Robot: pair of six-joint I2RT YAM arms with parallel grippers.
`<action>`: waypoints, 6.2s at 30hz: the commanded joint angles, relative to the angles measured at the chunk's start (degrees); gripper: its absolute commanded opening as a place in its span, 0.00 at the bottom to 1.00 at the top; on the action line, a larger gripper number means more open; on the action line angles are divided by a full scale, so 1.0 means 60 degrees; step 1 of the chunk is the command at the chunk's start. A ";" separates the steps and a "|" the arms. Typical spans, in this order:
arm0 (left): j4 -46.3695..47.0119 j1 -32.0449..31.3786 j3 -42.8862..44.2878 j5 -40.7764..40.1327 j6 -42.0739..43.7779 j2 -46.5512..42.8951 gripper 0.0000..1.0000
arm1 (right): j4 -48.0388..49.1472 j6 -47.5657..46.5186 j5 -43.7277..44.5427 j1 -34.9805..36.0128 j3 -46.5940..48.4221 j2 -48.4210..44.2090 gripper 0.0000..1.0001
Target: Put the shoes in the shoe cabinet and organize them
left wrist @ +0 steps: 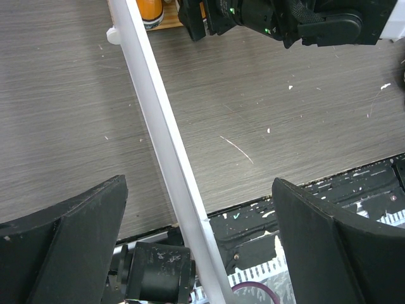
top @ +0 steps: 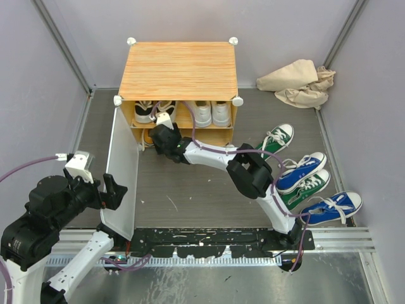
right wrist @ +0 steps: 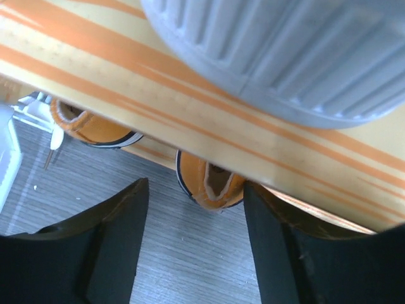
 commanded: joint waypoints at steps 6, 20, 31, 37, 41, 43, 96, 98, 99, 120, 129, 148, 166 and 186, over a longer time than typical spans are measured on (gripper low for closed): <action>0.0172 -0.0038 0.0076 -0.0014 0.0016 0.0000 0.98 | 0.0426 0.0088 0.0110 -0.0029 -0.1413 -0.2101 0.80; 0.0282 -0.0038 -0.0123 -0.0047 0.0048 -0.0160 0.98 | -0.4156 0.3895 0.2325 0.0287 -0.6479 -0.7252 0.80; 0.0141 -0.0038 -0.0123 -0.0076 0.0070 -0.0179 0.98 | -0.4925 0.5150 0.2687 -0.2252 -0.8028 -0.8875 0.90; 0.0109 -0.0038 -0.0284 -0.0202 0.0012 -0.0235 0.98 | -0.2613 0.4003 0.0816 -0.4299 -0.8748 -0.8790 0.86; 0.0143 -0.0030 -0.0305 -0.0195 0.0030 -0.0121 0.98 | -0.1292 0.3622 -0.0089 -0.4888 -0.8917 -0.8274 0.83; 0.0149 -0.0038 -0.0309 -0.0230 0.0032 -0.0106 0.98 | -0.1186 0.3536 -0.0088 -0.5001 -0.8804 -0.7836 0.82; 0.0315 -0.0038 -0.0745 -0.0065 -0.0656 -0.0791 0.98 | -0.2746 0.2602 -0.2044 0.3931 -0.9860 -1.0567 0.01; 0.0408 -0.0038 -0.0864 -0.0042 -0.0608 -0.0756 0.98 | -0.2906 0.2632 -0.1722 0.3934 -0.9934 -1.0766 0.01; 0.0462 -0.0038 -0.0918 -0.0036 -0.0564 -0.0727 0.98 | -0.2934 0.2574 -0.1414 0.3936 -0.9937 -1.0890 0.01; 0.1120 -0.0038 -0.0598 -0.0002 0.0062 0.0093 0.98 | -0.0651 -0.1412 -0.1383 0.0110 -0.7979 -0.9239 0.01; 0.1385 -0.0038 -0.0623 0.0018 0.0234 0.0333 0.98 | 0.1097 -0.2418 -0.2090 -0.1081 -0.7428 -0.7551 0.01; 0.1631 -0.0038 -0.0826 -0.0042 0.0478 0.0864 0.98 | 0.3307 -0.3724 -0.1776 -0.2502 -0.6563 -0.5725 0.01; 0.1427 -0.0038 -0.0870 -0.0035 0.0157 0.0811 0.98 | 0.4597 -0.2821 0.0168 -0.2681 -0.7179 -0.4900 0.75; 0.1551 -0.0037 -0.1014 0.0283 0.0080 0.0409 0.98 | -0.4382 0.1781 -0.0657 -0.2556 -0.8063 -0.9897 0.98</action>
